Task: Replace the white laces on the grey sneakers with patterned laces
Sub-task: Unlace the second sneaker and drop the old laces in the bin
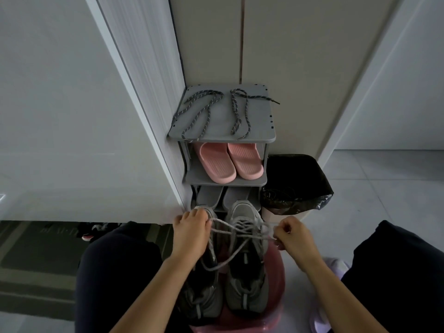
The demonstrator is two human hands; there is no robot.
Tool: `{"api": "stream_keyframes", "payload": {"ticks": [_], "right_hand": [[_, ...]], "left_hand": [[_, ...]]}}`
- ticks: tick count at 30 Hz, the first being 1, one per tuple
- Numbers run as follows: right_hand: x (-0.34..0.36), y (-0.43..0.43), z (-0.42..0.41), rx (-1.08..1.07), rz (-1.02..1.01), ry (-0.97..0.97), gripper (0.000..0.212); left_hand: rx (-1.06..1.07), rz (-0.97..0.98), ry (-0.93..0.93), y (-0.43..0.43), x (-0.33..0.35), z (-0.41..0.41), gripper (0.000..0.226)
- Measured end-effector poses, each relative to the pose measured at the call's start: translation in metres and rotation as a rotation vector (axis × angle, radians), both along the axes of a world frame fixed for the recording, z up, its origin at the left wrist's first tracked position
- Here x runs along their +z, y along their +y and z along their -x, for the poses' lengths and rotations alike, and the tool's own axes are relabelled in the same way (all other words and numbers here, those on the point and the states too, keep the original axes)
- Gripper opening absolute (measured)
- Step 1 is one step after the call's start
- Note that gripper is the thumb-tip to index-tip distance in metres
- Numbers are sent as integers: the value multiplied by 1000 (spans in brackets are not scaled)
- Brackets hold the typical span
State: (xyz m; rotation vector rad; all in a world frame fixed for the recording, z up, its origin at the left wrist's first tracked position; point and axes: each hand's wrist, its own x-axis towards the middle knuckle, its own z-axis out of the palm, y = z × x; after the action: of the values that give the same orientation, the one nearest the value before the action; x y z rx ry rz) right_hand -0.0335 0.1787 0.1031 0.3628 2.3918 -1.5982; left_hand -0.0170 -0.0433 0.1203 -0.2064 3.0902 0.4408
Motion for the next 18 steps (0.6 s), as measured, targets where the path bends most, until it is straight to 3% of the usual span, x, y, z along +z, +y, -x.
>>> {"api": "stream_keyframes", "payload": {"ticks": [3, 5, 7, 10, 13, 18], "right_hand": [[-5, -10, -3, 31, 121, -96, 19], [-10, -17, -8, 104, 112, -154, 21], [-13, -23, -12, 61, 212, -177, 13], [-14, -26, -13, -27, 327, -166, 5], [-15, -29, -10, -34, 334, -153, 5], [-13, -30, -9, 15, 192, -94, 13]], "left_hand": [[11, -45, -175, 11, -8, -4, 32], [1, 100, -207, 24, -16, -7, 44], [-39, 186, -53, 29, -15, -12, 47], [-127, 113, 205, 29, -26, -15, 57], [-176, 25, 274, 29, -30, -15, 44], [-284, 74, 289, 27, -28, -1, 29]]}}
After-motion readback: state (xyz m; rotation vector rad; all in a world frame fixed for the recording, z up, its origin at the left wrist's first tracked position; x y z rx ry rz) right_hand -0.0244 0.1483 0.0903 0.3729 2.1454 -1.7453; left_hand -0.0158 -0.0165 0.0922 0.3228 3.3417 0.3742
